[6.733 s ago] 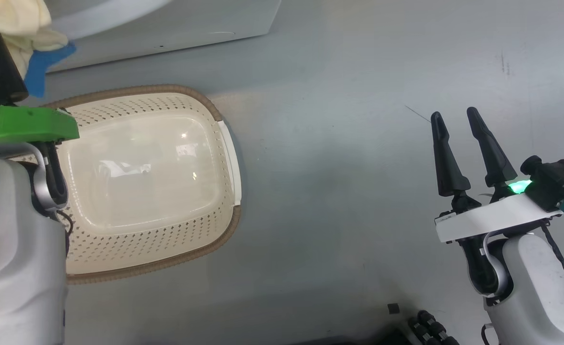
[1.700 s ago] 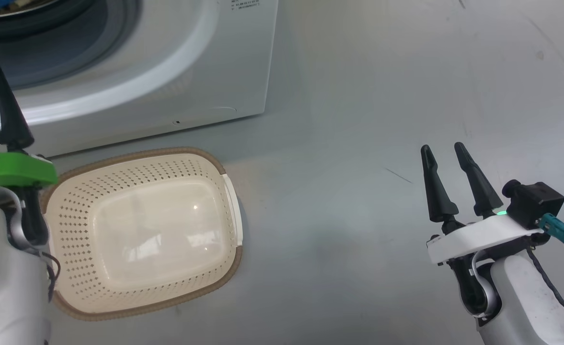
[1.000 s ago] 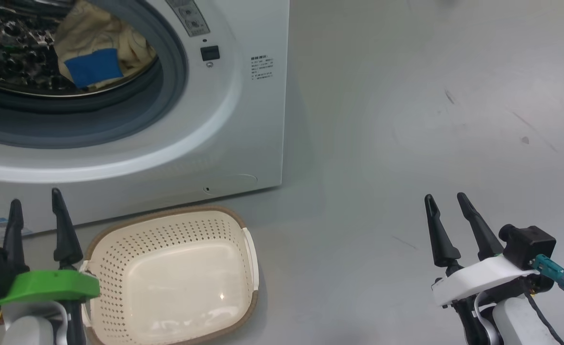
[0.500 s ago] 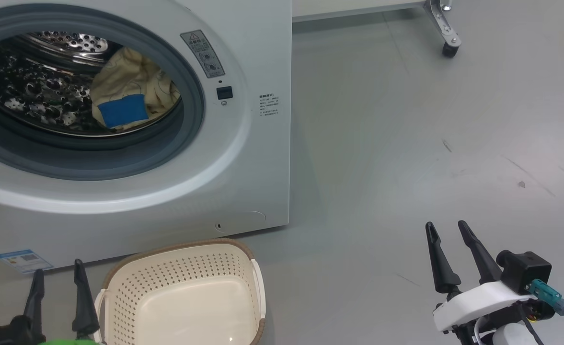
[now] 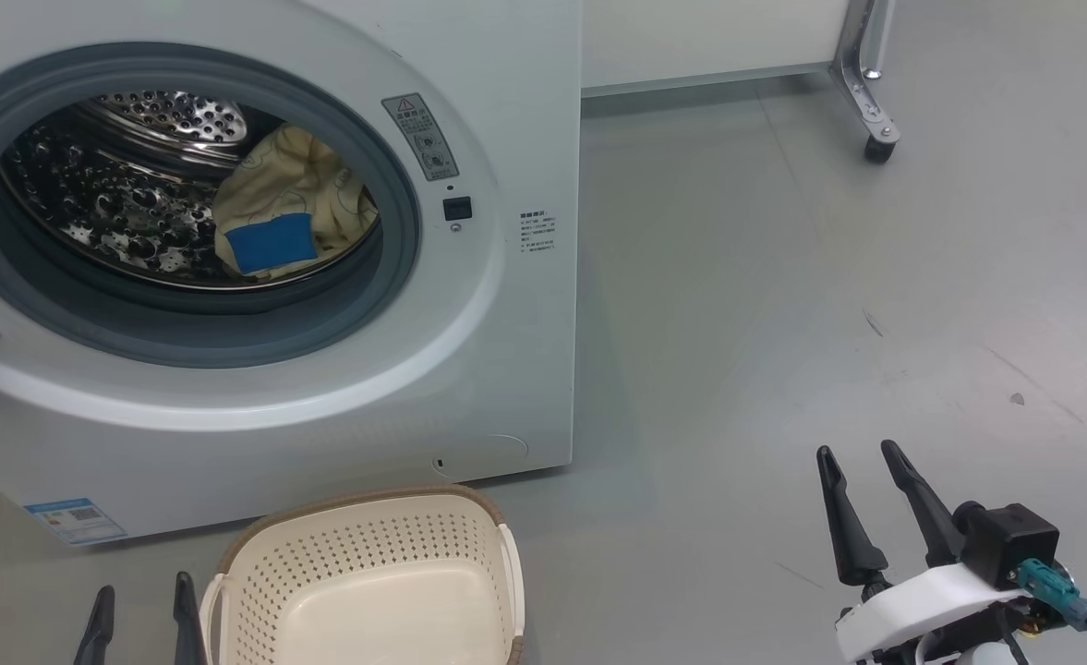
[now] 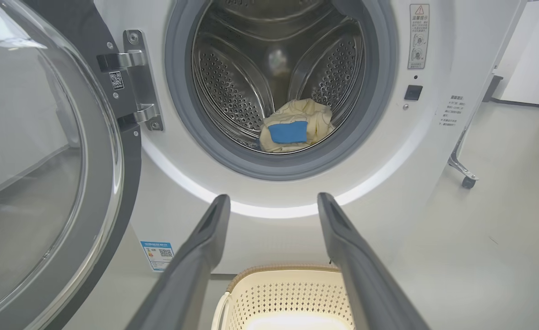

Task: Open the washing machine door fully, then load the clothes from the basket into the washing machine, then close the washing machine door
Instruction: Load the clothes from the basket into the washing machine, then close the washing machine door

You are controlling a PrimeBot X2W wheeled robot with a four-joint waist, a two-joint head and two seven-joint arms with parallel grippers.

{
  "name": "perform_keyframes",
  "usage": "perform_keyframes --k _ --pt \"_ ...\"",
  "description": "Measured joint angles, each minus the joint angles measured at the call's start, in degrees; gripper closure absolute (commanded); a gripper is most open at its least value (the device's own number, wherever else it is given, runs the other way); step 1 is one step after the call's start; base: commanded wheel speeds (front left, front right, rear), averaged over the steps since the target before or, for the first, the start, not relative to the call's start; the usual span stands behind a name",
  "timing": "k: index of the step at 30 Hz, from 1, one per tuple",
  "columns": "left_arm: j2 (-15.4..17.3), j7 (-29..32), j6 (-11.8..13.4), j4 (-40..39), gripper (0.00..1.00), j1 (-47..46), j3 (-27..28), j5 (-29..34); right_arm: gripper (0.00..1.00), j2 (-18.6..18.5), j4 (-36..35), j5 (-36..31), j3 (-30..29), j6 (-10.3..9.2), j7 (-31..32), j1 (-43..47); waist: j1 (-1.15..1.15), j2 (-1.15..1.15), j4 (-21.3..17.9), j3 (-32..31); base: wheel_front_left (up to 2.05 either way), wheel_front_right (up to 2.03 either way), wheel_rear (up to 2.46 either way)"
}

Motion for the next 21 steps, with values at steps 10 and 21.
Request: perform_keyframes --k 10,21 --pt "0.0 0.0 0.8 -2.7 0.00 1.3 -0.6 0.7 0.00 -0.1 -1.5 -0.1 0.0 -0.53 0.0 0.1 0.00 0.00 0.4 0.0 0.00 0.00 0.00" --pt "-0.1 0.0 1.3 -4.5 0.00 2.0 -0.8 0.7 0.00 -0.2 -2.5 -0.1 0.0 -1.00 0.4 1.1 0.00 0.00 0.7 0.3 0.00 0.00 0.00"
